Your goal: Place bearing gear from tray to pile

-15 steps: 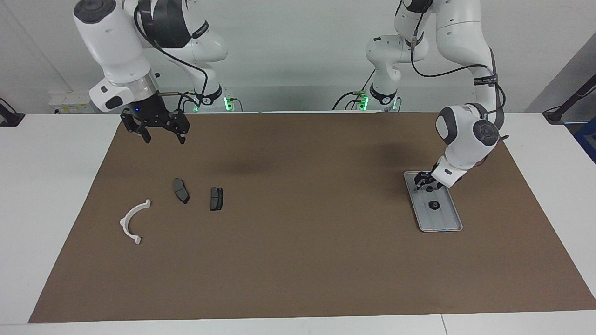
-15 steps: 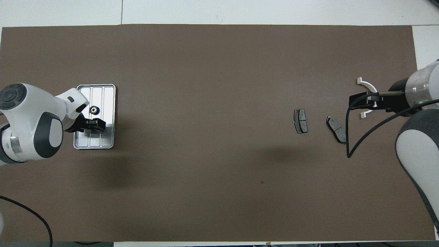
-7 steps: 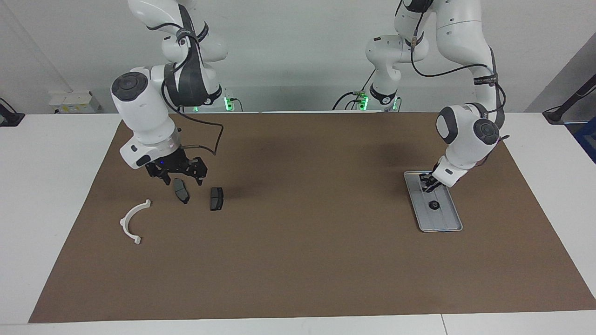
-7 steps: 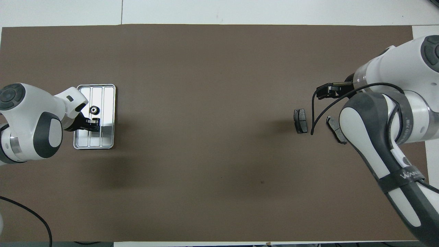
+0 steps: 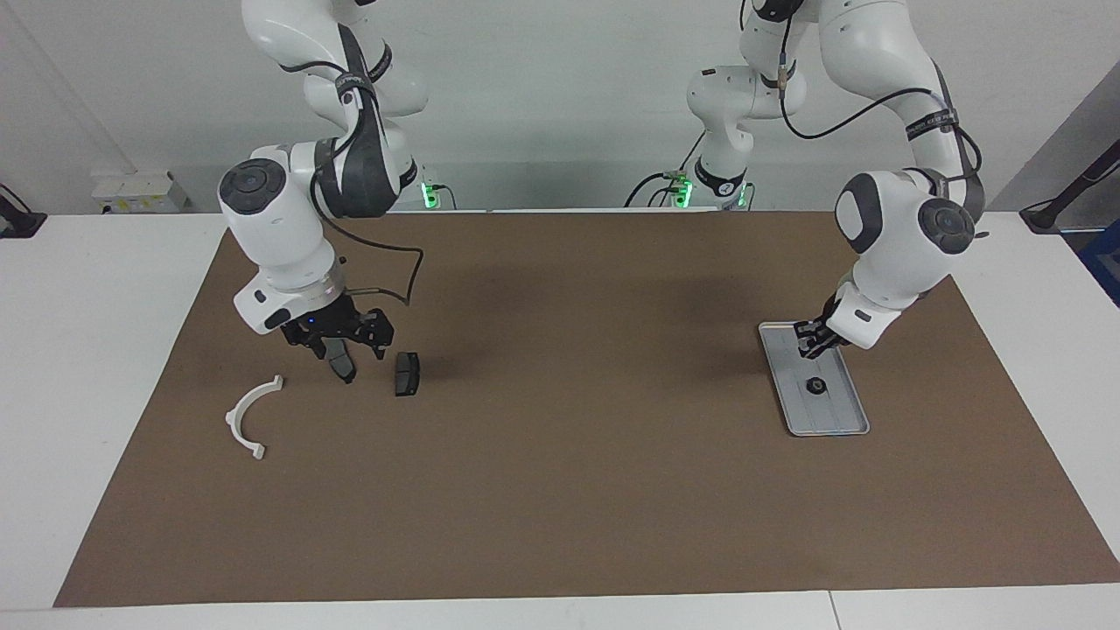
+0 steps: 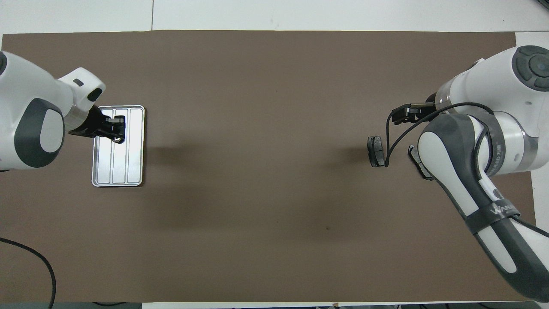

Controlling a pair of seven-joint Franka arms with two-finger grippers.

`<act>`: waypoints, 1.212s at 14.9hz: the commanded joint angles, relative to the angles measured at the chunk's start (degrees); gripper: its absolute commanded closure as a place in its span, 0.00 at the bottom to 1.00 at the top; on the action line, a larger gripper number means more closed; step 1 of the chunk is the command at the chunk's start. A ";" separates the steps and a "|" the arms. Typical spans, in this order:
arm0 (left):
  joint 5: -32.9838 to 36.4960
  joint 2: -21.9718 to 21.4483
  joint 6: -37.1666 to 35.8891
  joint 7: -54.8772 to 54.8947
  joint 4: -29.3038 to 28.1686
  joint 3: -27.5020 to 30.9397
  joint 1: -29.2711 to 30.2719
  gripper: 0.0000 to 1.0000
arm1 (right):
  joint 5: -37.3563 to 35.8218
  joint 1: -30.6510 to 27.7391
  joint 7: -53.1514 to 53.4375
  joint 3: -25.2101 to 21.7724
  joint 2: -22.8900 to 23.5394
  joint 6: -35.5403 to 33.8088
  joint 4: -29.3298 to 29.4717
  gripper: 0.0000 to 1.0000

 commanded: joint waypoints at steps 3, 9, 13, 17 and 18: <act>0.60 3.79 4.36 -32.59 5.14 0.90 -20.12 1.00 | 1.02 -0.06 0.50 -0.03 0.08 0.22 -0.09 0.00; 4.19 8.96 16.14 -47.49 0.83 0.90 -30.87 1.00 | 1.11 -0.59 -0.02 -0.03 0.16 0.66 -0.09 0.00; 4.82 10.47 21.70 -48.12 -3.21 0.90 -31.14 1.00 | 1.02 -0.59 0.15 -0.03 0.08 0.66 -0.09 0.00; 4.91 10.21 24.94 -48.21 -6.37 0.99 -31.66 1.00 | 1.11 -0.42 0.59 -0.03 0.08 0.58 -0.09 0.00; 5.52 10.03 26.00 -48.21 -7.42 0.99 -32.10 1.00 | 1.11 -0.42 0.59 -0.03 0.08 0.66 -0.09 0.00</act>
